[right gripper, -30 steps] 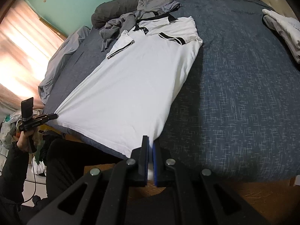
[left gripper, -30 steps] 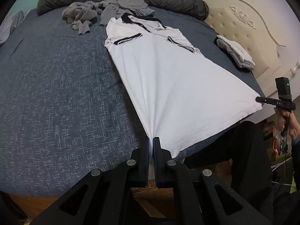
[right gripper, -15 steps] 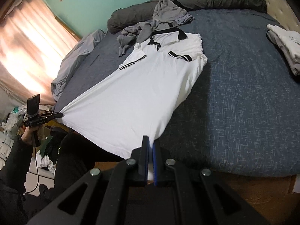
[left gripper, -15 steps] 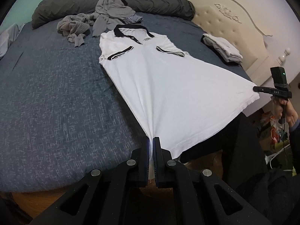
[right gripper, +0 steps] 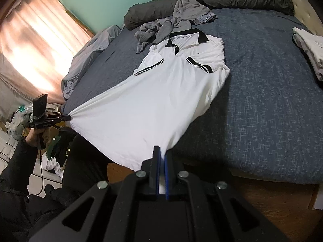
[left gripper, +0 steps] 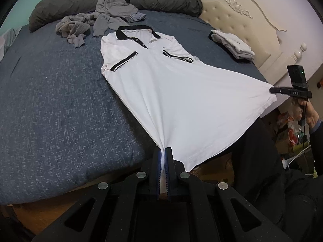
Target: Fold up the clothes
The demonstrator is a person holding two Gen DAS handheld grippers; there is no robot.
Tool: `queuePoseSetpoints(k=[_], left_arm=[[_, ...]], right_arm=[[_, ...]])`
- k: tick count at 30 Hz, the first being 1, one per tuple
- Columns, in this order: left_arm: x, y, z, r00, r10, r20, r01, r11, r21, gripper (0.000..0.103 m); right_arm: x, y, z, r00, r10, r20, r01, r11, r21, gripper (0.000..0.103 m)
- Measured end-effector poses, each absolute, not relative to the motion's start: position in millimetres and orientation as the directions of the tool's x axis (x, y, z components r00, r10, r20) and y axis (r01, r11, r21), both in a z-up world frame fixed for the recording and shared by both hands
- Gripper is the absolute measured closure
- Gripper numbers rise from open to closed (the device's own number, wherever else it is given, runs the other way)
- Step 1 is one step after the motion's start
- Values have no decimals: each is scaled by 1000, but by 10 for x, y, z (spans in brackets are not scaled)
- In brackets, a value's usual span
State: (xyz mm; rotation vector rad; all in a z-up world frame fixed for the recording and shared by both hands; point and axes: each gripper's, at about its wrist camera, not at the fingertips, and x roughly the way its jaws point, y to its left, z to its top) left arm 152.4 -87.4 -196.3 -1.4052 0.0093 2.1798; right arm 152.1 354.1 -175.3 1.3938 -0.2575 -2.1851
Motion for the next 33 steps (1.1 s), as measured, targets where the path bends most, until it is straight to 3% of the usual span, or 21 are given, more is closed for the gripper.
queuePoseSetpoints(k=[16, 33], left_arm=[[1761, -955, -1953, -291, 443, -848, -453, -845, -285, 99], [973, -915, -2069, -281, 431, -857, -430, -855, -290, 99]], right_arm=[[1687, 3570, -1830, -271, -538, -798, 360, -826, 435, 100], [903, 3568, -1673, -285, -524, -803, 355, -836, 419, 100]])
